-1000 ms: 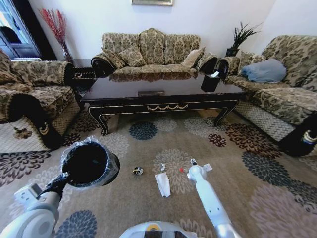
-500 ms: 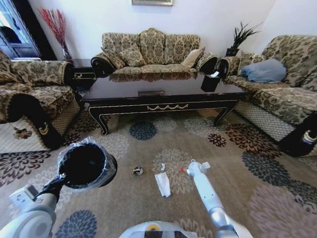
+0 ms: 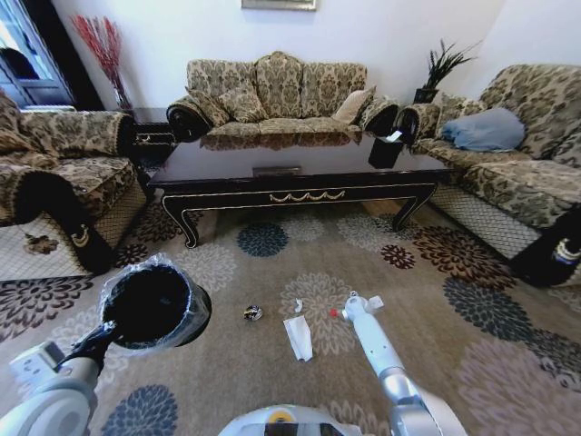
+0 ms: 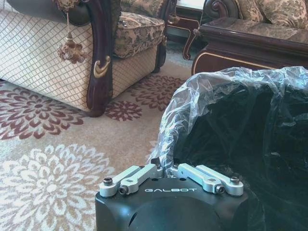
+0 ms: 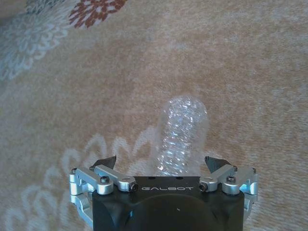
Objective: Move to the front of the table and pick up the trash from the floor, then place it into the trash bin.
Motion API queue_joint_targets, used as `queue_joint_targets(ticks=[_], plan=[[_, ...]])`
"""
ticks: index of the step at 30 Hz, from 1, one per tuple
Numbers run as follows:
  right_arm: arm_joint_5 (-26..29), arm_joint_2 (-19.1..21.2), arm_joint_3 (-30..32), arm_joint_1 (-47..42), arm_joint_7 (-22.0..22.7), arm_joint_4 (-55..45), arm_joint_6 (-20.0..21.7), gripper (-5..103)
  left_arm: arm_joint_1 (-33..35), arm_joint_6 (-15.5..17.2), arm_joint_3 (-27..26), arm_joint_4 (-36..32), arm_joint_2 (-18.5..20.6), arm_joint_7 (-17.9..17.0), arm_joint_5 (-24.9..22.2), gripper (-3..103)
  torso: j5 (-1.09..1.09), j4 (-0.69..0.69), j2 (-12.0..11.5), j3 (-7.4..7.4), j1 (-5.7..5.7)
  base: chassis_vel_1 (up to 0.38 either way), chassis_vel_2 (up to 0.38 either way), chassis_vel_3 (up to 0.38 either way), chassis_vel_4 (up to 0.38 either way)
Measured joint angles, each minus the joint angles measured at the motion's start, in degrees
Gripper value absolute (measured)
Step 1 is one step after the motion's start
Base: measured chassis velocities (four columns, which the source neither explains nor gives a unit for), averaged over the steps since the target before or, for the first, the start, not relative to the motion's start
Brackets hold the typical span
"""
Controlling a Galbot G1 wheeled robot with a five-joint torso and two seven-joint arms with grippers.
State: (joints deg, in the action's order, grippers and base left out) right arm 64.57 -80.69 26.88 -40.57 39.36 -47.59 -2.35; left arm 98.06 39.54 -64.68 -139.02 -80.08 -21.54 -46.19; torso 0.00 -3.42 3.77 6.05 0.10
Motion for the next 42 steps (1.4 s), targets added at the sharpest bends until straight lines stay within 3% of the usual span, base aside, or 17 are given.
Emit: queue_joint_targets(ticks=[4,16,22,24,28,30,32,38,42], plan=[[-3.2,-0.56,-0.12,-1.35,0.01,0.08,0.6,100,-0.22,0.03,-0.3,-0.07,0.43,-0.1,-0.55,2,0.0,-0.01,0.0,0.0,0.0,0.0,0.0,0.0,0.0],[-5.39,-1.18,-0.13,-2.66,-2.09,1.16,0.39,103,-0.13,0.03,0.11,-0.36,0.15,-0.22,-0.48,2,0.01,0.0,0.0,0.0,0.0,0.0,0.0,0.0,0.0],[-5.82,-1.08,-0.3,-3.73,-2.69,0.51,0.26,79,-0.11,0.03,-0.16,-0.41,0.31,-0.23,-0.53,2,-0.01,-0.01,0.01,0.0,0.0,0.0,0.0,0.0,0.0],[-5.96,-1.07,-0.38,-3.99,-2.71,0.24,0.25,79,-0.14,0.03,-0.16,-0.42,0.32,-0.23,-0.54,2,-0.01,-0.01,0.0,0.0,-0.01,0.0,0.0,0.0,0.0],[-6.53,-0.68,-1.52,-6.28,-4.23,-2.27,-0.19,57,-0.45,-0.04,0.1,-0.27,0.24,-0.25,-0.54,2,0.01,0.01,0.01,0.0,0.0,0.0,0.0,0.0,0.0],[-6.56,-0.56,-1.69,-6.78,-4.57,-2.79,-0.31,57,-0.47,-0.07,0.16,-0.2,0.23,-0.26,-0.53,2,0.01,0.01,0.01,0.0,-0.01,0.0,0.0,0.0,0.0],[-6.57,0.19,-2.35,-8.91,-5.81,-5.56,-0.81,41,-0.52,-0.21,1.1,0.1,-0.03,-0.4,-0.37,2,0.01,0.01,0.01,0.0,-0.01,0.0,0.0,0.0,0.0],[-6.97,1.48,-2.97,-12.1,-7.16,-11.52,-3.08,32,-0.51,-0.25,3.0,0.09,-0.34,-0.6,-0.41,2,0.02,-0.01,0.0,0.0,-0.01,0.0,0.0,0.0,0.0],[-8.36,2.52,-3.87,-15.99,-7.32,-24.8,-8.69,25,-0.14,-0.86,7.37,0.06,-1.81,-0.69,1.01,2,0.01,0.0,0.0,0.0,-0.01,0.0,0.0,0.0,0.0]])
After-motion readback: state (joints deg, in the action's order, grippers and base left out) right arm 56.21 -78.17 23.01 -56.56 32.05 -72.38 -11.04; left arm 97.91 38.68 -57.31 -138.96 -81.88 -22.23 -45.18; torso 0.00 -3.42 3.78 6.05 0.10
